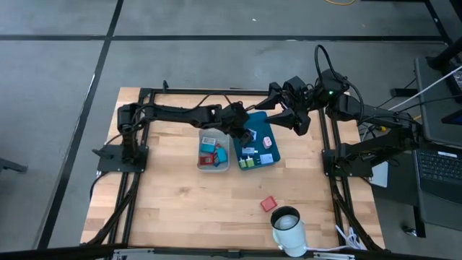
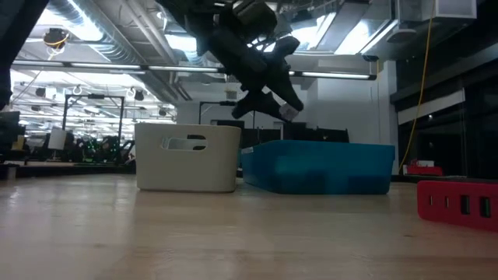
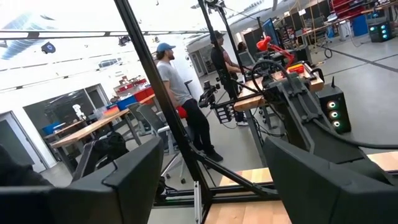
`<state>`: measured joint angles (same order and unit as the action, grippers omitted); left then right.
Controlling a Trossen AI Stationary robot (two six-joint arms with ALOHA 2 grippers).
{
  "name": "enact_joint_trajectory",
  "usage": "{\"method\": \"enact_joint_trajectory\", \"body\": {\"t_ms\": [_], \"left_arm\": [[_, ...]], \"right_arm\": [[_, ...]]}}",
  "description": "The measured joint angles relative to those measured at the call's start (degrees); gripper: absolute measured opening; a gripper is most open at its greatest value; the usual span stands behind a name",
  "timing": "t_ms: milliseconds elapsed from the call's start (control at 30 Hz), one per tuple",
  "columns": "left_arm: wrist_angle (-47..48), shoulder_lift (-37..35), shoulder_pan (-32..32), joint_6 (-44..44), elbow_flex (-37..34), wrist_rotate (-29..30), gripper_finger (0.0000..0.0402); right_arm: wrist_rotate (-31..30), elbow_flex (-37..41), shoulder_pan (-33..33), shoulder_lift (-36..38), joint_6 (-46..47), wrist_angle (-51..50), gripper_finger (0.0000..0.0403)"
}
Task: Pick & Place Office items
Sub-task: Put the violet charger adapter into the blue bin, then put the red charger adapter into the blue bin
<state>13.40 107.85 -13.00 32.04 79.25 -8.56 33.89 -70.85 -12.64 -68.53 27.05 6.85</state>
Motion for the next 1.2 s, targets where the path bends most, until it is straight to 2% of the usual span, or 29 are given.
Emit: {"method": "enact_joint_trajectory", "body": {"t_ms": [467, 533, 700, 767, 867, 1000, 1100, 1200], "left_arm": [[0.05, 0.0, -2.01, -2.39, -0.03, -0.28, 0.013], [0.08, 0.0, -1.87, -2.39, -0.03, -0.24, 0.0156], [-1.6, 0.0, -1.42, -2.37, -0.03, -0.13, 0.0261], [-3.13, 0.0, -1.25, -2.0, -0.03, -0.09, 0.0279], [-5.34, -0.02, -0.6, -1.29, 0.43, -0.06, 0.0284], [-2.45, -0.07, 0.33, -4.03, 5.93, -1.09, 0.0279], [6.29, -0.13, 1.09, -8.53, 12.99, -0.77, 0.0272], [16.62, -0.13, 2.4, -14.72, 21.09, 3.53, 0.0269]], "right_arm": [[0.0, 0.0, 0.04, 0.0, 0.83, -0.01, 0.0284], [0.0, 0.0, 0.04, 0.0, 0.83, 0.0, 0.0284], [0.0, 0.0, 0.04, 0.0, 0.83, 0.0, 0.0284], [-0.34, 0.0, 0.04, 0.0, 1.04, 0.0, 0.0284], [-2.44, 0.0, 0.09, 0.0, 6.3, 0.08, 0.0284], [-3.11, 0.0, 0.09, -0.02, 13.35, 1.08, 0.0284], [-4.85, 0.0, 0.11, -0.02, 15.99, 1.01, 0.0284], [-5.0, 0.0, 0.42, -0.02, 17.07, 1.41, 0.0284]]}}
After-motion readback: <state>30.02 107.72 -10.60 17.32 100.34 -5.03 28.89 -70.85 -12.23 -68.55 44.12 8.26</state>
